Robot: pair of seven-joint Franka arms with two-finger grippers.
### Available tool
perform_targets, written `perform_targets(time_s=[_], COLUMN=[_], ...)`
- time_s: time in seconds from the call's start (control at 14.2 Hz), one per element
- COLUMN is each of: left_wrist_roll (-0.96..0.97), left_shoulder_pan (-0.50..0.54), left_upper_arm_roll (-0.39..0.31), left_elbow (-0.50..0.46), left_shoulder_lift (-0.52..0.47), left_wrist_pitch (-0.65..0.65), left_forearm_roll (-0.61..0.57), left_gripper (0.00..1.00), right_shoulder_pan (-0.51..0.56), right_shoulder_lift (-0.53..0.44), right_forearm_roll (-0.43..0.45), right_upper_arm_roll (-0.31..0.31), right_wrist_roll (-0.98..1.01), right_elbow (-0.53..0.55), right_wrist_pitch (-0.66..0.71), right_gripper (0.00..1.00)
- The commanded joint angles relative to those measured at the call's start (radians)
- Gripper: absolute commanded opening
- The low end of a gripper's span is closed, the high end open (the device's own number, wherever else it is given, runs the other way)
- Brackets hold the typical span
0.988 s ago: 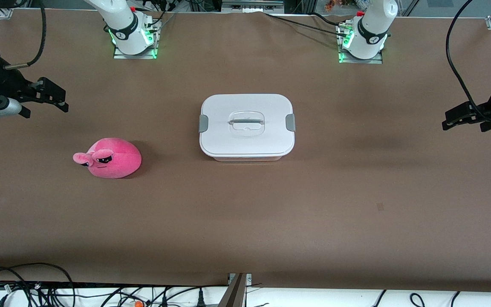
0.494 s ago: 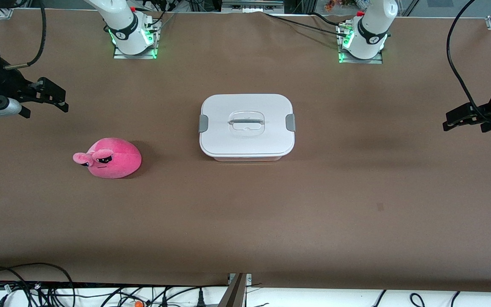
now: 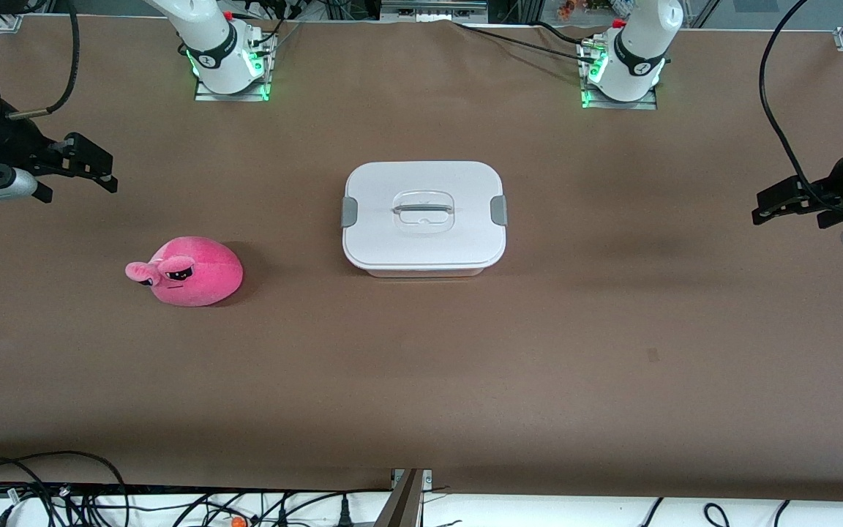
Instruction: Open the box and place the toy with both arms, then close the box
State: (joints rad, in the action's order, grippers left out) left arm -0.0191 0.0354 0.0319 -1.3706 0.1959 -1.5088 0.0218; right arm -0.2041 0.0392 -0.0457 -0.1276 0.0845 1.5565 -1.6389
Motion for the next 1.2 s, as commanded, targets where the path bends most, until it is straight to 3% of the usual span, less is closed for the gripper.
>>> perform_targets(time_s=[0.0, 0.21, 0.28, 0.49, 0.78, 1.13], left_wrist_roll=[-0.004, 0.002, 0.002, -0.012, -0.013, -0.117], left_shoulder_pan=[-0.014, -0.048, -0.072, -0.170, -0.379, -0.586], left_upper_arm_roll=[0.046, 0.159, 0.167, 0.172, 0.171, 0.171], left_elbow=[0.004, 0.004, 0.007, -0.004, 0.007, 0.007], left_shoulder_lift=[0.005, 0.013, 0.022, 0.045, 0.117, 0.221], left_wrist_pitch=[0.001, -0.004, -0.005, -0.002, -0.013, -0.173], left_forearm_roll=[0.006, -0.009, -0.008, -0.003, -0.008, -0.115], left_gripper=[1.00, 1.00, 1.00, 1.00, 1.00, 1.00], right_shoulder_pan=[0.000, -0.001, -0.001, -0.001, 0.000, 0.000], right_shoulder_lift=[0.002, 0.002, 0.002, 0.002, 0.002, 0.002], right_forearm_roll=[-0.017, -0.017, -0.017, -0.017, -0.019, -0.017], right_upper_arm_roll=[-0.001, 0.000, 0.000, 0.000, -0.001, -0.001], right_wrist_roll=[0.009, 0.009, 0.009, 0.009, 0.009, 0.009], right_elbow=[-0.016, -0.016, -0.015, -0.015, -0.015, -0.015], right_wrist_pitch=[0.007, 0.007, 0.007, 0.008, 0.008, 0.010], right_gripper=[1.00, 1.00, 1.00, 1.00, 1.00, 1.00])
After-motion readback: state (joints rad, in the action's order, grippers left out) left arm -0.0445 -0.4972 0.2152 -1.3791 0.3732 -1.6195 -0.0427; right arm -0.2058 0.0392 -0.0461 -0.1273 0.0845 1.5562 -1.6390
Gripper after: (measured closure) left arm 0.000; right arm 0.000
